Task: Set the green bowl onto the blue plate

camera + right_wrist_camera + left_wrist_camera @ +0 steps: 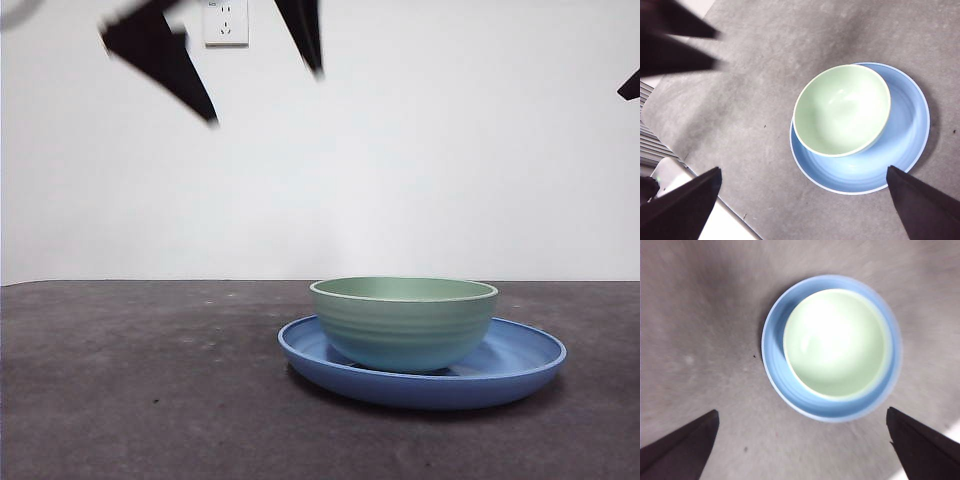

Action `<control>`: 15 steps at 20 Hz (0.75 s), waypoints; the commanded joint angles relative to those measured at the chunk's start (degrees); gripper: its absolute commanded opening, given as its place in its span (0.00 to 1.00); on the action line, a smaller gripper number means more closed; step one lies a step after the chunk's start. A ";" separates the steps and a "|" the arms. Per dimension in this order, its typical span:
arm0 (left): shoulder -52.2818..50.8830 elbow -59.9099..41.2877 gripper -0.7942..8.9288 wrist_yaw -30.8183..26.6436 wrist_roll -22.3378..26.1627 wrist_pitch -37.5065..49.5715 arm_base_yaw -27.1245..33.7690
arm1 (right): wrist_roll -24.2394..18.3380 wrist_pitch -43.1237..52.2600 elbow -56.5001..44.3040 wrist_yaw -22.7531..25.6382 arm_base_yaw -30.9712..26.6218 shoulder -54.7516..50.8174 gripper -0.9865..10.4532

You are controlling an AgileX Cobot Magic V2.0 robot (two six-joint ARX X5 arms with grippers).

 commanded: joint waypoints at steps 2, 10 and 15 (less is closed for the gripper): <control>-9.46 1.36 0.66 -0.24 3.45 -3.98 -0.33 | -0.68 -0.07 0.70 0.00 0.31 0.39 0.57; -28.74 -0.63 0.66 -0.28 9.22 -15.10 -0.33 | -0.61 -1.22 0.68 0.02 0.28 0.72 0.57; -42.38 -15.17 0.66 -0.26 7.13 -7.98 -0.33 | -0.61 -1.66 0.68 0.02 0.31 2.10 0.57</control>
